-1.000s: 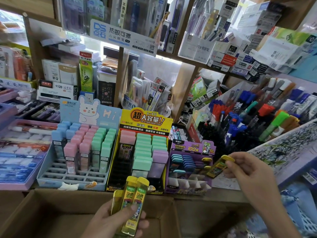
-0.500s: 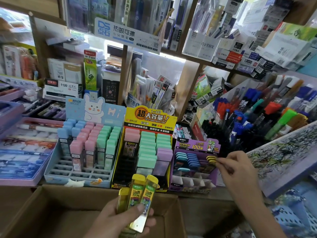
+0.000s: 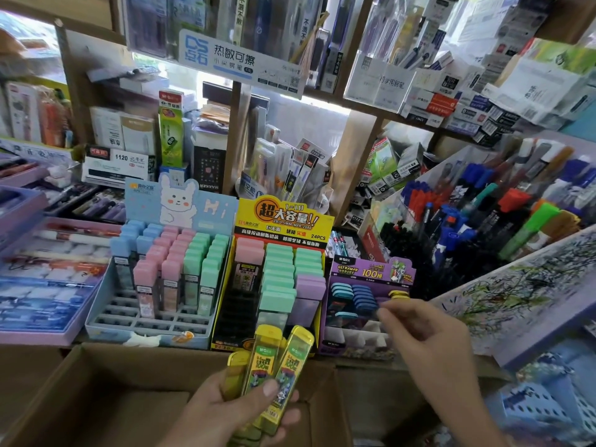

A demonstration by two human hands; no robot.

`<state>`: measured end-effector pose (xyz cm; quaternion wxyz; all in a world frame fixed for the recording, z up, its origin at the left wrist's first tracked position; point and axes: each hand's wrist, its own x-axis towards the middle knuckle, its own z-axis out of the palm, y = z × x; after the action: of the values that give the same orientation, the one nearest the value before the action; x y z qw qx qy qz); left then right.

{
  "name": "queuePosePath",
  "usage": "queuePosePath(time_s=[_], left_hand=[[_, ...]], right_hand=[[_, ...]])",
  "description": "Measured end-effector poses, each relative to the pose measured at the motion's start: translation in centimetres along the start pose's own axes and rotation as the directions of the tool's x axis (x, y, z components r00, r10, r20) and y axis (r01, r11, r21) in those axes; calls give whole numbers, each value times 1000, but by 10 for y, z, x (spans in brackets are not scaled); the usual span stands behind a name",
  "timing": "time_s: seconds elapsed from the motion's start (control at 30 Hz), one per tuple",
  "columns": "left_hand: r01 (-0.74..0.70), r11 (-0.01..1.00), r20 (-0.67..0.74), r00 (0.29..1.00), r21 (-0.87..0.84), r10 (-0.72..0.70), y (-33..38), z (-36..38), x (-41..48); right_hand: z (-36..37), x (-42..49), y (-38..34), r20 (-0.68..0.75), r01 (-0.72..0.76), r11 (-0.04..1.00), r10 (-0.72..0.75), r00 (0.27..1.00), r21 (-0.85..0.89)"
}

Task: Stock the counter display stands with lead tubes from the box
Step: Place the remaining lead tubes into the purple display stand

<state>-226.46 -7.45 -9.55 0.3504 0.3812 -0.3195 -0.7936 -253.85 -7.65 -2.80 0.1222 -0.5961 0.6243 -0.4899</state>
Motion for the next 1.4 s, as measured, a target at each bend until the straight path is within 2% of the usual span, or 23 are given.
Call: queuePosePath(time_s=[0.07,0.13,0.2,0.27,0.4,0.53,0.6,0.67,0.8,1.13,1.4], left_hand=[[-1,1000,19,1000,18,0,0,0,0],[0,999,35,999,35,-1,0,1,-1],[2,999,64,998,53,-5,0,3,-2],[-9,998,103,995,64,3,-2,2,-1],[-11,1000,40,999,21,10,-6,1,1],[9,1000,0,1000,30,-9,-3,0,4],[6,999,-22,1000,39,-5,-2,1,4],[-1,999,-39,999,53,3,-3,3,4],[-14,997,-58,998,77,19,-4,5,3],[-29,995,-90,995,93,37,-5,6,3],[-46,991,-69,996,123,55,-8,6,4]], right_hand=[[9,-10,-14,188,-131,984,107,976,119],[19,-17,-21,362,-249,959,187,913,133],[30,-22,-23,455,-337,926,230,860,169],[39,-25,-23,476,-406,879,253,842,251],[36,-24,-24,441,-430,821,249,862,376],[2,-11,-23,311,-348,857,235,921,381],[-19,-2,-17,179,-254,910,205,962,327],[-37,8,-8,69,-150,972,139,988,183],[-54,24,11,-20,-48,999,48,999,6],[-40,38,34,-48,141,968,-154,987,-207],[-40,42,42,-62,215,932,-243,968,-291]])
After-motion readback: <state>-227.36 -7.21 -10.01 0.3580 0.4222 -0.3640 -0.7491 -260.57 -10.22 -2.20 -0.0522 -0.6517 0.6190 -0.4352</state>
